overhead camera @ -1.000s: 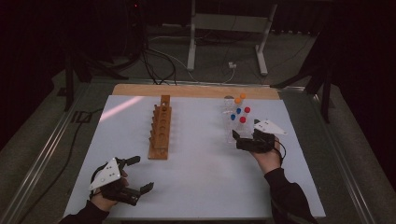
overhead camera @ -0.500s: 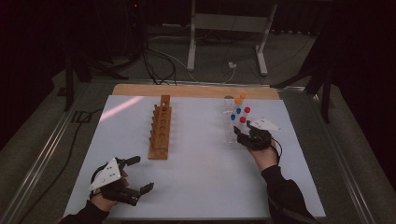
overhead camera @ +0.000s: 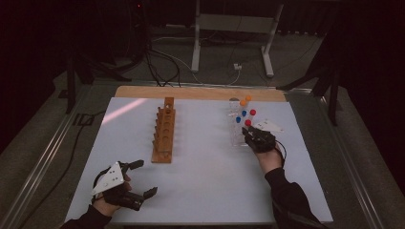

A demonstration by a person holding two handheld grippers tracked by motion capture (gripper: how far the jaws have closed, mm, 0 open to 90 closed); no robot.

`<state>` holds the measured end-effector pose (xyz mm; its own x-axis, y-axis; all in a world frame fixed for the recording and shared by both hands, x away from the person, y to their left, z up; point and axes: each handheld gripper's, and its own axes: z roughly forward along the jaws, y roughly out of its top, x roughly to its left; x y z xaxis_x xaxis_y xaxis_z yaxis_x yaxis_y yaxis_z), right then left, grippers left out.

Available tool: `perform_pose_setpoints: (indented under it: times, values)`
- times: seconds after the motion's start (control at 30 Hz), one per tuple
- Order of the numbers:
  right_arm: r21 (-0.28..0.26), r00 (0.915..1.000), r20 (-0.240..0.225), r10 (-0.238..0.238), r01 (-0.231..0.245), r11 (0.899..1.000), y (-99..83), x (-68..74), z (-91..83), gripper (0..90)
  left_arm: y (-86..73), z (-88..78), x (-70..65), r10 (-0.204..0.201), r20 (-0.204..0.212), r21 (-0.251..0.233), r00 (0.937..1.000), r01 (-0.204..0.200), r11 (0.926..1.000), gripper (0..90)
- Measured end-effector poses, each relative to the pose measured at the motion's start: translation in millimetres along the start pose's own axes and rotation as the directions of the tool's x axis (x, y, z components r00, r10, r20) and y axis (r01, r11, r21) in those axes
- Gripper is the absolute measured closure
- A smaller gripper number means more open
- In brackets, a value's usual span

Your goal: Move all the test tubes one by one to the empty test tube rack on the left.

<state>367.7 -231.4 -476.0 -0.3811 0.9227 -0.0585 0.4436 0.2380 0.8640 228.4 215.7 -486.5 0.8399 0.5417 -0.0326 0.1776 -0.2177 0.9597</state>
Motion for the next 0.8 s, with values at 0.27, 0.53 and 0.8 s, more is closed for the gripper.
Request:
perform_pose_setpoints:
  times: [0.27,0.53,0.8]
  values:
    - [0.002,0.9998,-0.014,0.01,-0.01,1.0,1.4,-2.1,-0.9,74.9,0.1,0.5,0.2,-0.005,0.005,-0.01,1.0,0.005,0.9999,0.6]
    - [-0.059,0.9999,-0.007,-0.011,0.011,0.998,15.8,-1.1,-16.9,74.9,-0.4,0.8,-0.3,0.0,0.002,0.002,1.0,0.0,1.0,0.6]
    - [-0.15,0.9999,-0.012,-0.001,-0.001,0.989,37.4,-6.6,-45.8,75.0,0.9,0.8,0.3,-0.007,-0.001,0.0,1.0,0.007,1.0,0.6]
